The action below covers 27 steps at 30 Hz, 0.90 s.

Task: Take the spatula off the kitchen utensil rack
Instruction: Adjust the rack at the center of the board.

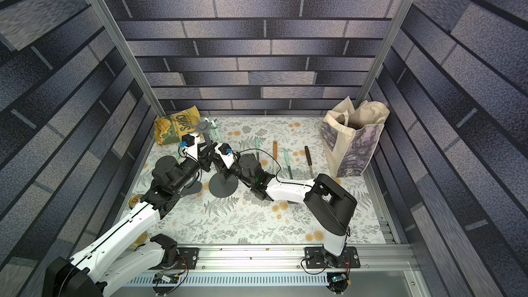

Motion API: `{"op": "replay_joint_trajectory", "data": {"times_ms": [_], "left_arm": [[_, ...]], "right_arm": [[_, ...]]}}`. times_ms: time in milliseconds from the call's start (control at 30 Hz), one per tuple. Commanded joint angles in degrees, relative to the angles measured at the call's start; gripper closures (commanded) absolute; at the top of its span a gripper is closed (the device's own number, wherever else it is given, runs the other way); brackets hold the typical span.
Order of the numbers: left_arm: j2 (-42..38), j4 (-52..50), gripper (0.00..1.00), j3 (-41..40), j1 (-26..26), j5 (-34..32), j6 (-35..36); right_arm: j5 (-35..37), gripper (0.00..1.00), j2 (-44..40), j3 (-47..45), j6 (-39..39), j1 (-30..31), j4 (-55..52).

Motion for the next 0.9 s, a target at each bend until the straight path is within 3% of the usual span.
{"op": "replay_joint_trajectory", "data": {"times_ms": [0, 100, 300, 400, 633, 867], "left_arm": [[-0.5, 0.0, 0.83, 2.0, -0.1, 0.0, -0.9], [-0.7, -1.5, 0.91, 2.7, -0.2, 0.3, -0.4], [-1.4, -4.0, 0.94, 3.4, -0.3, 0.4, 1.0], [-1.8, -4.9, 0.95, 3.4, -0.2, 0.4, 1.3], [-2.1, -5.6, 0.96, 3.2, -0.5, 0.3, 1.6], [-2.6, -5.8, 0.96, 3.0, -1.1, 0.2, 1.4]], "right_arm": [[-3.0, 0.92, 0.4, 0.5, 1.7, 0.5, 2.6], [-2.9, 0.89, 0.4, 0.4, 1.6, 0.4, 2.6], [-2.6, 0.68, -1.8, -1.2, 0.0, 0.4, 1.3], [-2.6, 0.62, -4.8, -3.4, -1.2, 0.4, -0.3], [-3.1, 0.60, -14.3, -9.6, -4.3, 0.4, -4.5], [1.6, 0.59, -22.4, -11.7, -9.5, 0.4, -10.0]]}}
